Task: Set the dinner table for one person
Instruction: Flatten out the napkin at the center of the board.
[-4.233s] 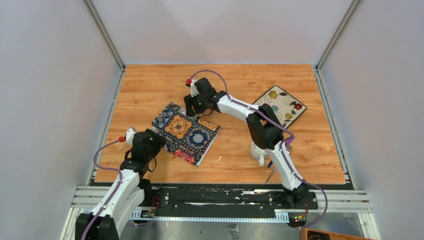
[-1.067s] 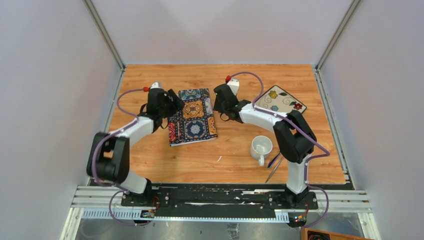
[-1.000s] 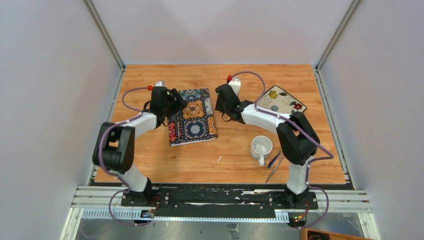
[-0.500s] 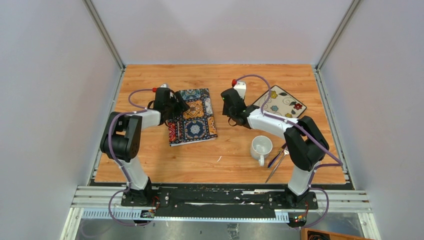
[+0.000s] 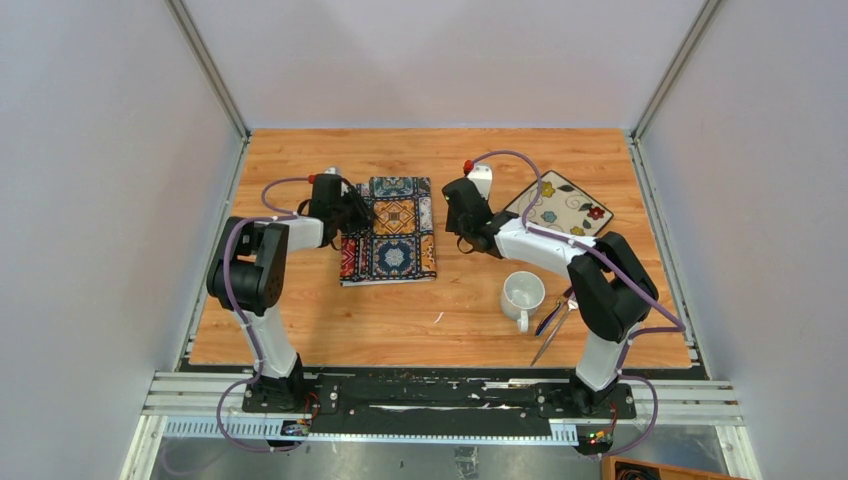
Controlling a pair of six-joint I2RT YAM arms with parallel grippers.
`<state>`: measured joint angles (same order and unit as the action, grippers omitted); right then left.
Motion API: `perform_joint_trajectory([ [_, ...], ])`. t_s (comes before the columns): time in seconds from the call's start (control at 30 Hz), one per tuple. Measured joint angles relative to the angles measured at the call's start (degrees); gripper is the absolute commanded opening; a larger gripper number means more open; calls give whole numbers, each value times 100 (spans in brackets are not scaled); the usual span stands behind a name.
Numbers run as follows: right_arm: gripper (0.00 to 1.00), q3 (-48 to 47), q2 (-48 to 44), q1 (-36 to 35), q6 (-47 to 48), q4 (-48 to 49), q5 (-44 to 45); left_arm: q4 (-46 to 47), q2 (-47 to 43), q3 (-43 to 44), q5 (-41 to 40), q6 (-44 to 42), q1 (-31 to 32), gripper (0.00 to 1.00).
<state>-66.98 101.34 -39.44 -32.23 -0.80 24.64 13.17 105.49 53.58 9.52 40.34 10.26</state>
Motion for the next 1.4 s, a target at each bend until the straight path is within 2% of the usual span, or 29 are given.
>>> perform_joint_trajectory([
  [0.1,44,0,0,0,0,2,-20,-22,11,0,68,4,0,19],
  [0.13,44,0,0,0,0,2,-22,-35,17,0,81,0,0,6],
  [0.17,43,0,0,0,0,2,-24,-46,24,0,90,-4,0,0],
  [0.73,42,0,105,0,-2,35,-155,-109,-122,35,439,-166,63,0],
  [1.17,41,205,52,0,52,70,-87,-348,-280,881,850,-94,671,0],
  [1.4,41,411,-437,0,188,66,175,-669,-114,1543,807,-79,1250,0],
])
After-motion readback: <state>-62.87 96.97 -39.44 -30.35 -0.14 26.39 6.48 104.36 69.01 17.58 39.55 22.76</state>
